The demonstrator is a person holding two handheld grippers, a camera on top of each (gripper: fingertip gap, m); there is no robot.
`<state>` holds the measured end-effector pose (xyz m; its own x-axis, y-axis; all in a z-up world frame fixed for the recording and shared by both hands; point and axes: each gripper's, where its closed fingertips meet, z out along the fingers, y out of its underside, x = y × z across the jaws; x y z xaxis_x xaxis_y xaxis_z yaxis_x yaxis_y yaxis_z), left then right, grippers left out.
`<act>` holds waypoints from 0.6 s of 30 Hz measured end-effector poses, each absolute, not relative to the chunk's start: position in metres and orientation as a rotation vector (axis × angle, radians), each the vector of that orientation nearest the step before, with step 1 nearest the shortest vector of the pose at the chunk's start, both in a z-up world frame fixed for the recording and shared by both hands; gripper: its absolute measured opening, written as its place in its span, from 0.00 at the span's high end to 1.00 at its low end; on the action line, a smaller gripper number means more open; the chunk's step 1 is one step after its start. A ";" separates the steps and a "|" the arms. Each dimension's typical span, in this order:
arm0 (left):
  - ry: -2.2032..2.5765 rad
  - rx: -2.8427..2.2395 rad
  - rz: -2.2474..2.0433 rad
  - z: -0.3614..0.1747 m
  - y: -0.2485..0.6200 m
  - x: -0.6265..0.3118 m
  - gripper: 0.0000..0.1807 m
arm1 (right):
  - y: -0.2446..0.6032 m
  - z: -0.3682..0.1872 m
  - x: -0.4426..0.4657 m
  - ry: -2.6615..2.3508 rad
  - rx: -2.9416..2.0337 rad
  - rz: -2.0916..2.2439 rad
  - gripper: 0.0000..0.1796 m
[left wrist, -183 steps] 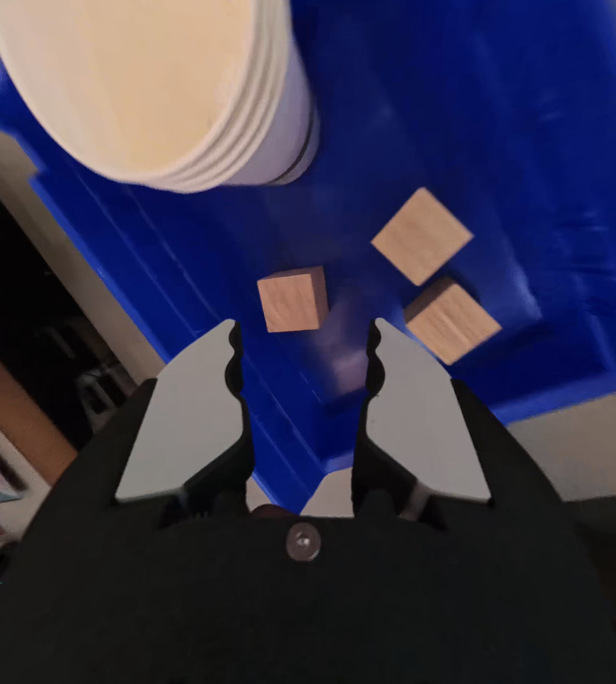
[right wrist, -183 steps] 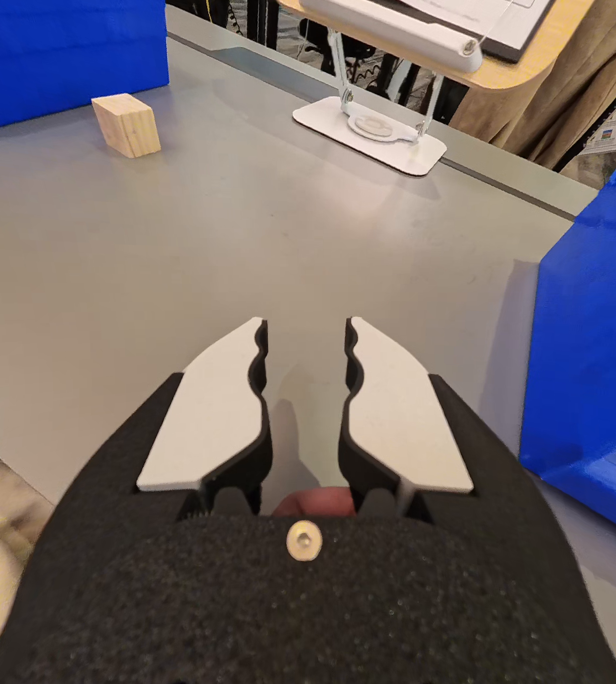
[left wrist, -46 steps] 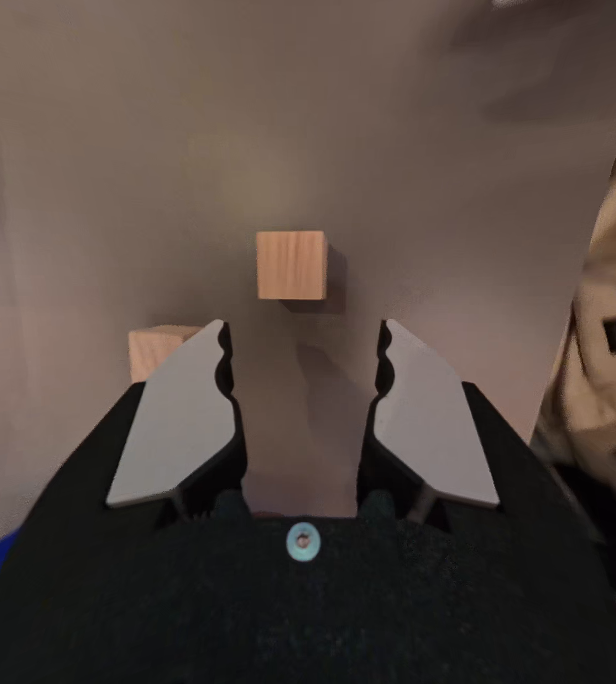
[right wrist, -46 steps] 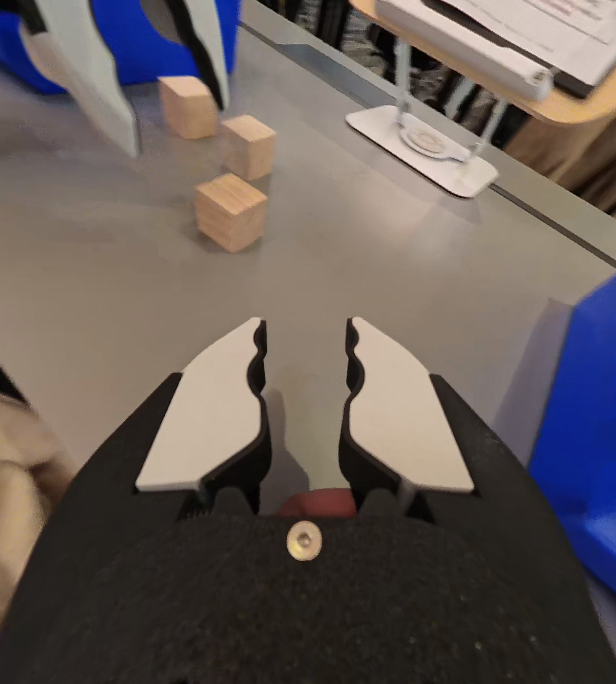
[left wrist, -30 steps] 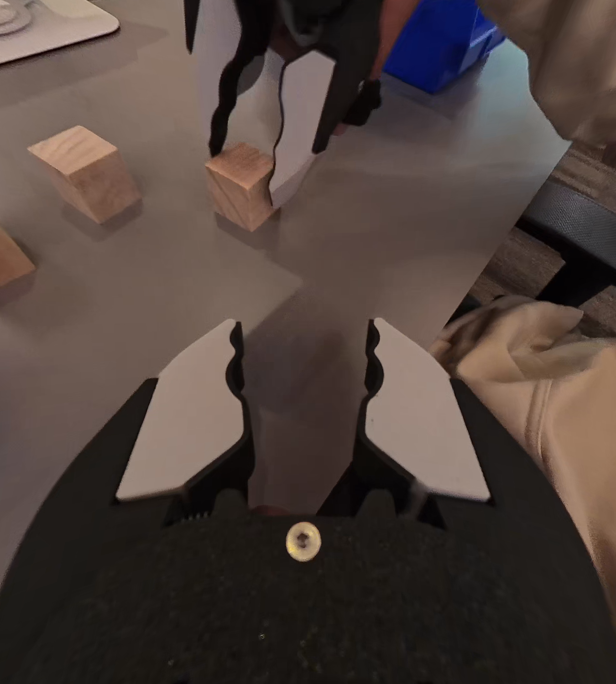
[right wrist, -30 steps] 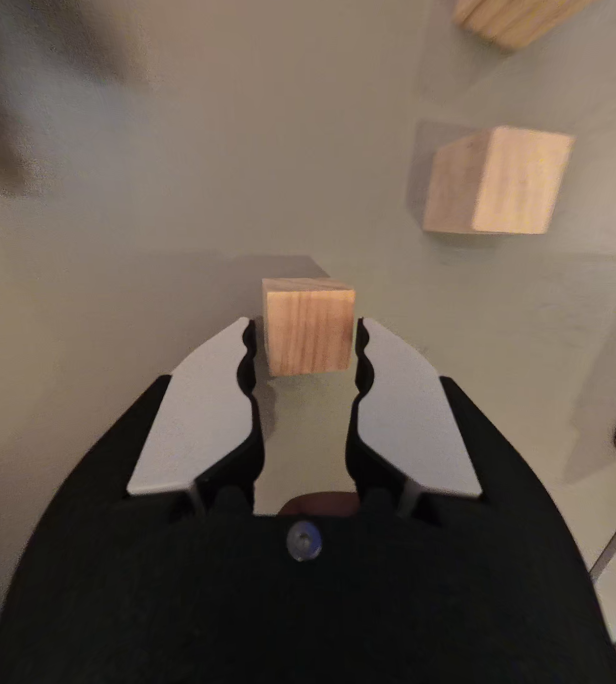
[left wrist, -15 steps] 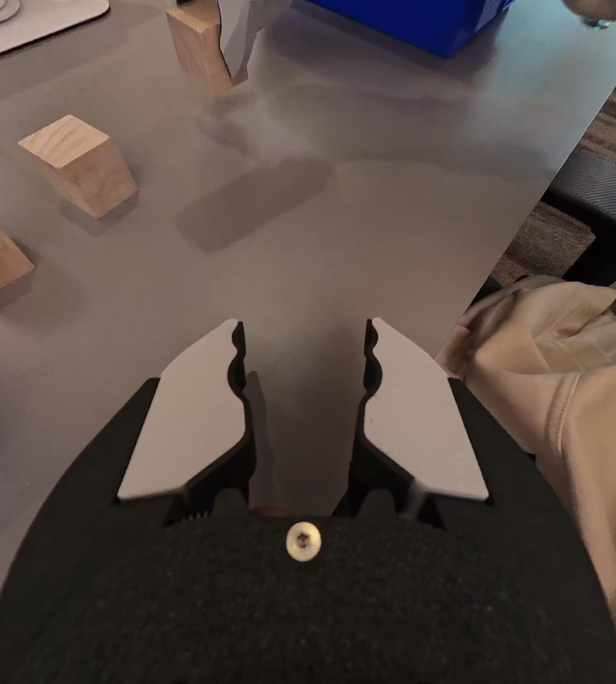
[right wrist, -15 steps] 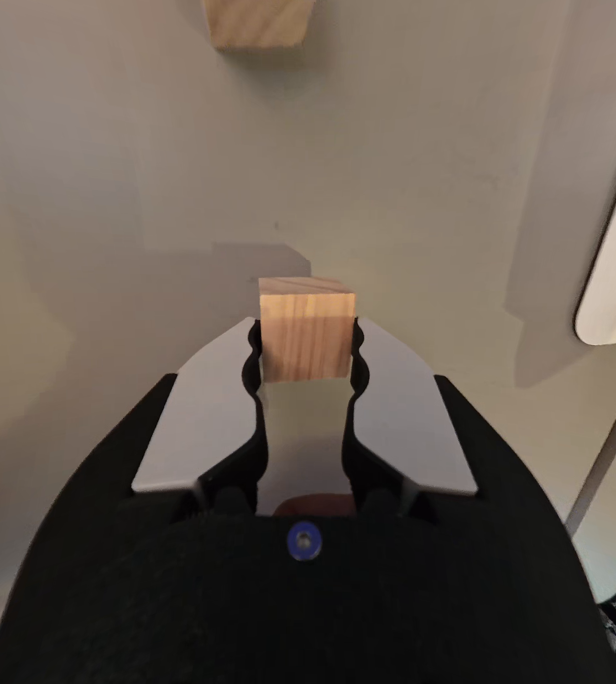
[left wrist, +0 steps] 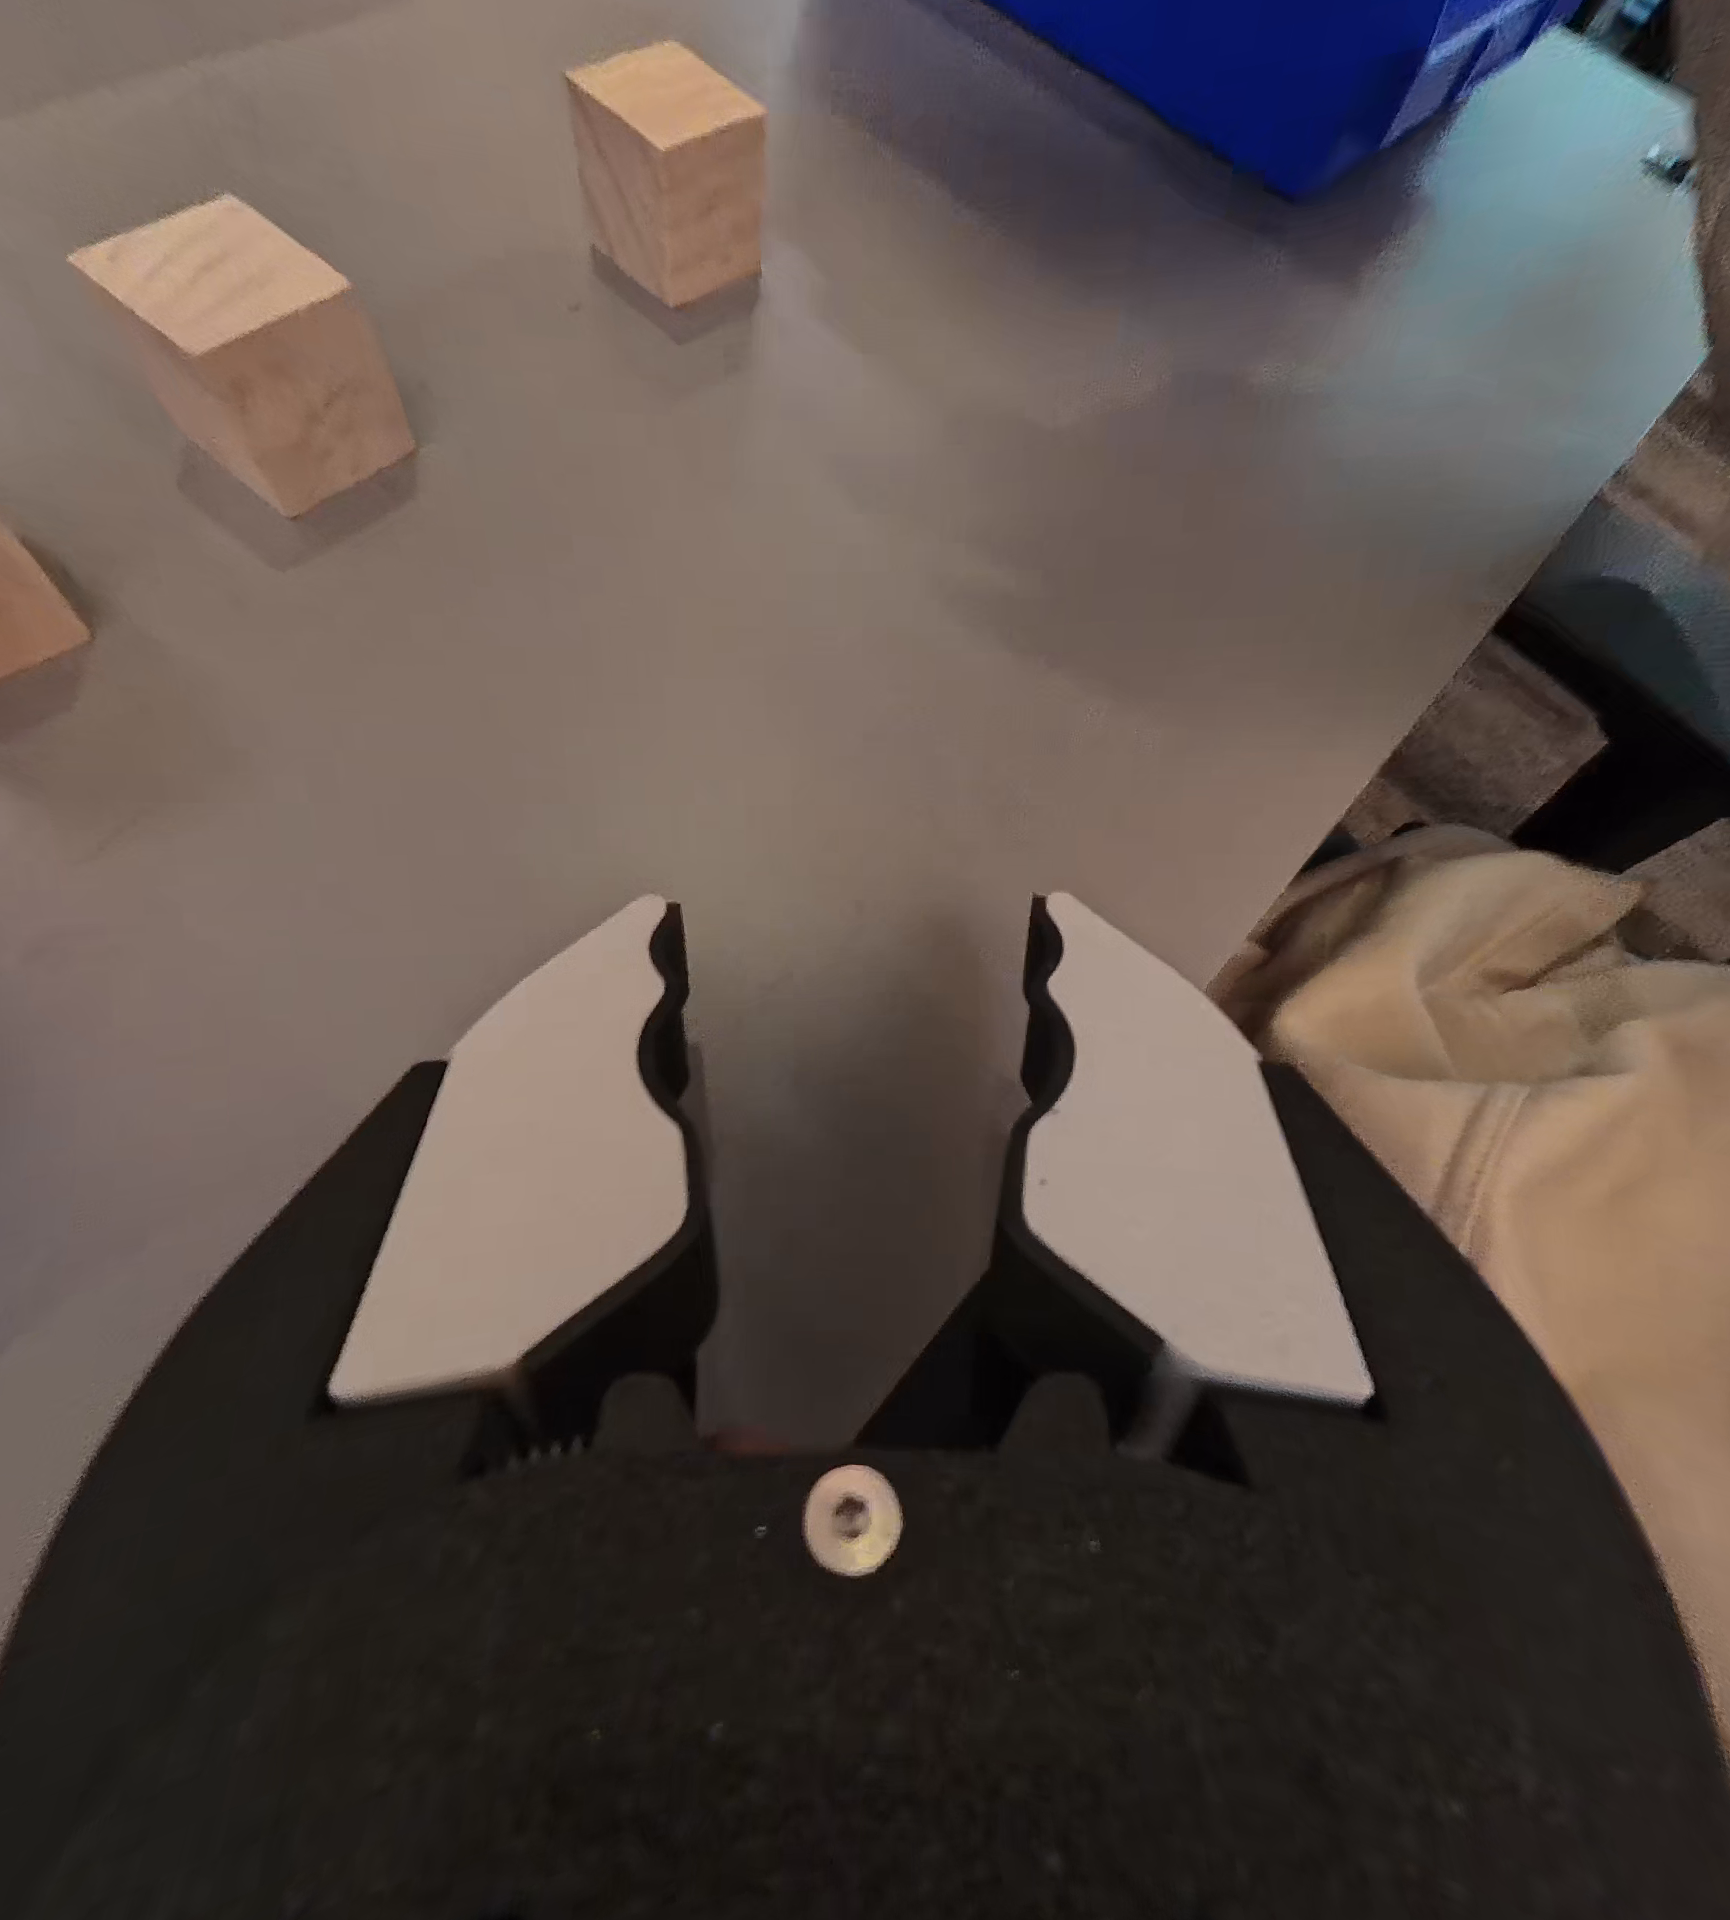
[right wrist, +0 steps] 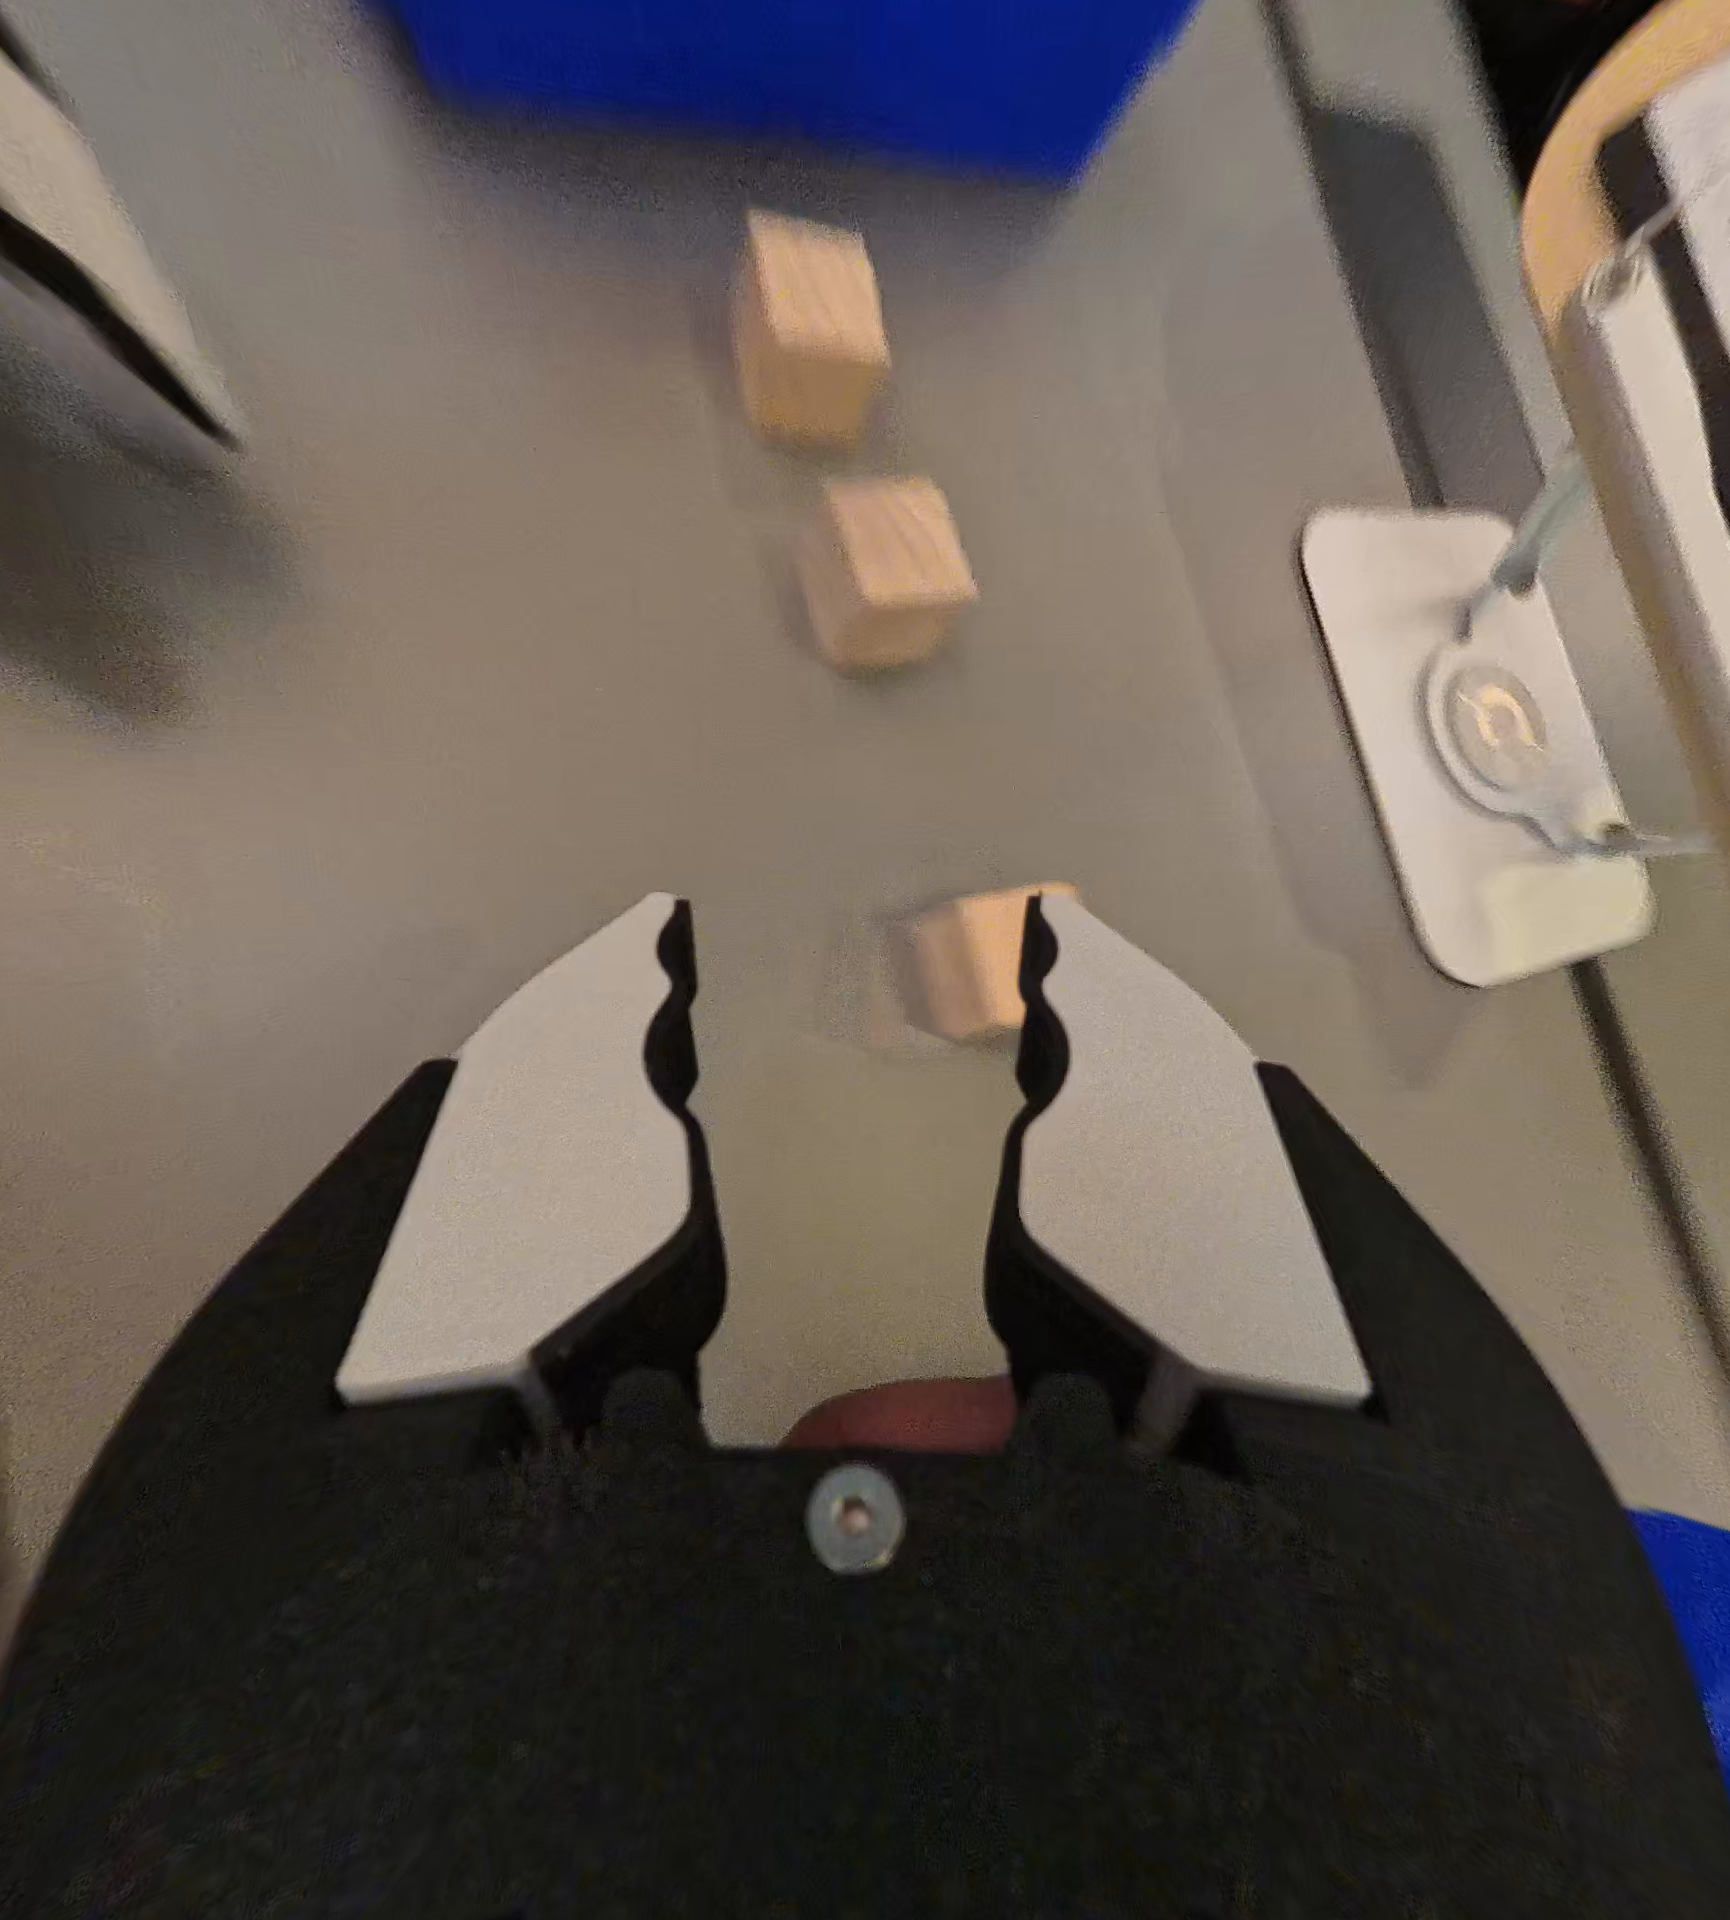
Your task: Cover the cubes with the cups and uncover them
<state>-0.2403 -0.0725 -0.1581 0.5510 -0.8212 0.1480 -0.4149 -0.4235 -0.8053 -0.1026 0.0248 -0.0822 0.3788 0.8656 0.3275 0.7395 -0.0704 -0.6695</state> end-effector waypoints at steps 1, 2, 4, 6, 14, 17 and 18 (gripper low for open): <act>0.978 -2.045 -0.706 -0.152 -0.074 -0.243 0.65 | -0.003 -0.085 -0.112 -1.320 -1.791 0.320 0.67; 0.968 -2.043 -0.694 -0.144 -0.075 -0.246 0.65 | -0.031 -0.092 -0.121 -1.244 -1.760 0.438 0.66; 0.935 -2.048 -0.643 -0.124 -0.074 -0.261 0.65 | -0.078 -0.119 -0.132 -1.118 -1.776 0.616 0.66; 0.861 -2.079 -0.626 -0.100 -0.069 -0.282 0.66 | -0.111 -0.142 -0.139 -1.061 -1.797 0.694 0.66; 0.657 -2.352 -0.087 -0.067 0.076 -0.415 0.65 | -0.153 -0.138 -0.140 -1.050 -1.707 0.748 0.67; 1.057 -2.448 0.137 -0.108 0.114 -0.441 0.58 | -0.160 -0.137 -0.138 -1.070 -1.698 0.781 0.67; 1.230 -2.393 0.212 -0.119 0.122 -0.446 0.57 | -0.164 -0.136 -0.138 -1.074 -1.687 0.797 0.67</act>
<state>-0.4461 0.1225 -0.1187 0.5926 -0.7357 -0.3280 -0.8031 -0.5080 -0.3115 -0.1375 -0.1639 -0.1357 0.4018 0.9151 -0.0330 0.2964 -0.1641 -0.9408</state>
